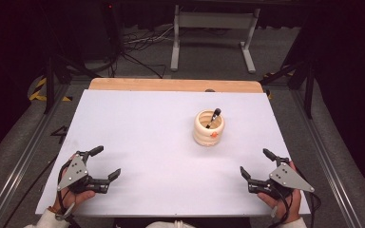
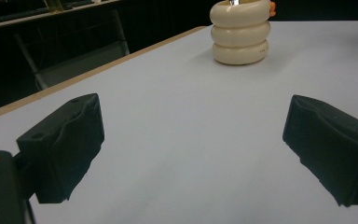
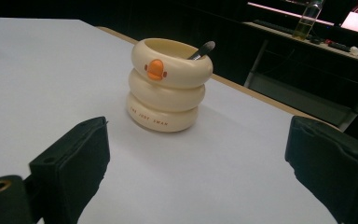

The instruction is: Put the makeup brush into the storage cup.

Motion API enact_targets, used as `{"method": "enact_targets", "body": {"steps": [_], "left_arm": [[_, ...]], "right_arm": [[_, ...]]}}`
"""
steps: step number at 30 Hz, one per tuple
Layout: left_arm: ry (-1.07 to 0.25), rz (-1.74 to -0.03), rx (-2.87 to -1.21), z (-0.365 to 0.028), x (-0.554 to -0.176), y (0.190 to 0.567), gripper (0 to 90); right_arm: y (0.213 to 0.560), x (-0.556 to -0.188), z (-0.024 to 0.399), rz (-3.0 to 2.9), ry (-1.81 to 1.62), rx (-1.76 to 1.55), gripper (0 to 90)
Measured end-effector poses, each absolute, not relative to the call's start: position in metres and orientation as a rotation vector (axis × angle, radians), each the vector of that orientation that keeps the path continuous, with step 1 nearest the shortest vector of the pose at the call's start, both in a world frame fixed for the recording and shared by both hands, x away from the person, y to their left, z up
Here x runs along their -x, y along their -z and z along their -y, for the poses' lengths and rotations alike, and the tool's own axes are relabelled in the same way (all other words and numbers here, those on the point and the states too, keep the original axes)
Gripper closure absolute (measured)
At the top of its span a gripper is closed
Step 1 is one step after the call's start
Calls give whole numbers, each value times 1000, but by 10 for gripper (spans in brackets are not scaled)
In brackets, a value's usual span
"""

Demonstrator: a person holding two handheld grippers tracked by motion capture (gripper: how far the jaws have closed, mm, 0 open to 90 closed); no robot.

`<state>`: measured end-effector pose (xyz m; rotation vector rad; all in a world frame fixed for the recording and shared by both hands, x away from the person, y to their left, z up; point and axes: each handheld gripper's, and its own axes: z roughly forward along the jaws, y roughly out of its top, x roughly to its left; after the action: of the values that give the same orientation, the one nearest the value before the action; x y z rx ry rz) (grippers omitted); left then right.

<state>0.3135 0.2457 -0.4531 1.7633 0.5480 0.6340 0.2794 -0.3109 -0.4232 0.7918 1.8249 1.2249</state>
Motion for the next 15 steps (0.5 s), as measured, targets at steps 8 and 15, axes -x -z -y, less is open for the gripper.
{"method": "enact_targets", "body": {"steps": [8, 15], "left_arm": [[-637, -548, -1764, -245, -315, 453, 62], [-637, -555, -1759, -244, -317, 453, 65]], "right_arm": [[425, -280, 312, -1828, -1211, -787, 72], [424, -280, 313, -1819, -1220, -802, 74]]}}
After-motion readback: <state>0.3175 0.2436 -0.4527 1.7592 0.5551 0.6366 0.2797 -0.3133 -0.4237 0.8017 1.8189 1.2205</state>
